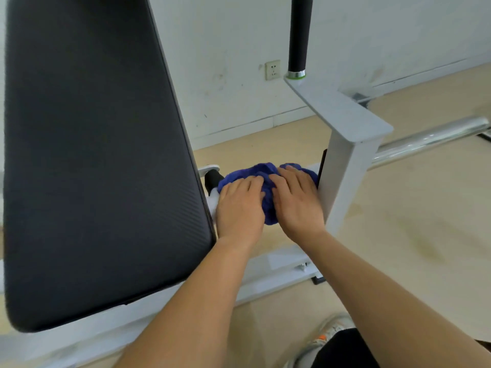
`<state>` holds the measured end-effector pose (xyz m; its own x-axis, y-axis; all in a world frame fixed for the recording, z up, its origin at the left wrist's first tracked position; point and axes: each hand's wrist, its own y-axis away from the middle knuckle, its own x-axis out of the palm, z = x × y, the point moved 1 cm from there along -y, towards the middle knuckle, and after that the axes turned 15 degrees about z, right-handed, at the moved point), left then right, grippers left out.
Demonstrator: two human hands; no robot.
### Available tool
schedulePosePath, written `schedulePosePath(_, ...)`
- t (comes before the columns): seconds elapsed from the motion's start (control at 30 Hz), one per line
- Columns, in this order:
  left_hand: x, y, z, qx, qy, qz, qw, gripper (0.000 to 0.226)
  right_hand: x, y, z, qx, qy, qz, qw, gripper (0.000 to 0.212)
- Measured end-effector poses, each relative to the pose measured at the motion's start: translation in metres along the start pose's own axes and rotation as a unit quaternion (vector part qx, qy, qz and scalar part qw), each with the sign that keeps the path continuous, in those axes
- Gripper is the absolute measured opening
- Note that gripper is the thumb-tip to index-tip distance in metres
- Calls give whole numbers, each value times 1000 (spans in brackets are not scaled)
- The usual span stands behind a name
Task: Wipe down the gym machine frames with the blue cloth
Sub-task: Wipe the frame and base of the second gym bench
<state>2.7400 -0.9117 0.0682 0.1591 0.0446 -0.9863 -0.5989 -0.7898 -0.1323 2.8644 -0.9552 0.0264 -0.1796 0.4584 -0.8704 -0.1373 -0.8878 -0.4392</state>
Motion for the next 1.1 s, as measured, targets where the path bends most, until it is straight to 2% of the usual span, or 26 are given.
schedulePosePath(0.1, -16, 4, -2, -9, -26, 38, 999, 14, -10, 6, 8, 15, -11, 12, 1000, 28)
schedulePosePath(0.2, -43, 10, -11, -22, -78, 84, 993, 23, -40, 3, 19, 40, -25, 83, 995, 29)
schedulePosePath(0.3, -64, 26, -17, -5, -48, 76, 996, 23, -79, 16, 30, 31, -45, 68, 996, 23)
schedulePosePath(0.37, -79, 33, -19, 27, -7, 53, 998, 20, -113, 19, 34, 32, -81, 42, 995, 17)
schedulePosePath(0.43, -101, 29, -27, 66, 62, 20, 996, 20, -153, 14, 30, 34, -103, 8, 994, 20)
schedulePosePath(0.57, -157, 10, -66, 124, 206, -82, 967, 29, -230, -7, 13, 44, -134, -112, 984, 21)
schedulePosePath(0.67, -184, -16, -94, 149, 280, -102, 943, 30, -265, -29, -9, 71, -133, -108, 983, 23)
schedulePosePath(0.73, -182, -32, -105, 150, 275, -69, 947, 26, -270, -43, -30, 112, -132, -74, 982, 24)
schedulePosePath(0.8, -163, -41, -109, 127, 259, 14, 957, 24, -258, -47, -47, 143, -112, 10, 983, 27)
schedulePosePath(0.87, -138, -38, -109, 106, 293, 57, 949, 27, -239, -38, -54, 124, -97, 85, 984, 25)
schedulePosePath(0.9, -128, -33, -108, 106, 315, 39, 942, 27, -231, -32, -54, 110, -108, 97, 983, 22)
schedulePosePath(1.0, -111, -23, -107, 98, 360, -43, 927, 20, -218, -19, -59, 99, -168, 64, 979, 23)
schedulePosePath(1.07, -105, -25, -110, 69, 392, -68, 915, 12, -215, -19, -63, 110, -148, 48, 982, 22)
schedulePosePath(1.1, -103, -28, -113, 60, 398, -75, 912, 16, -215, -20, -66, 120, -136, 43, 982, 19)
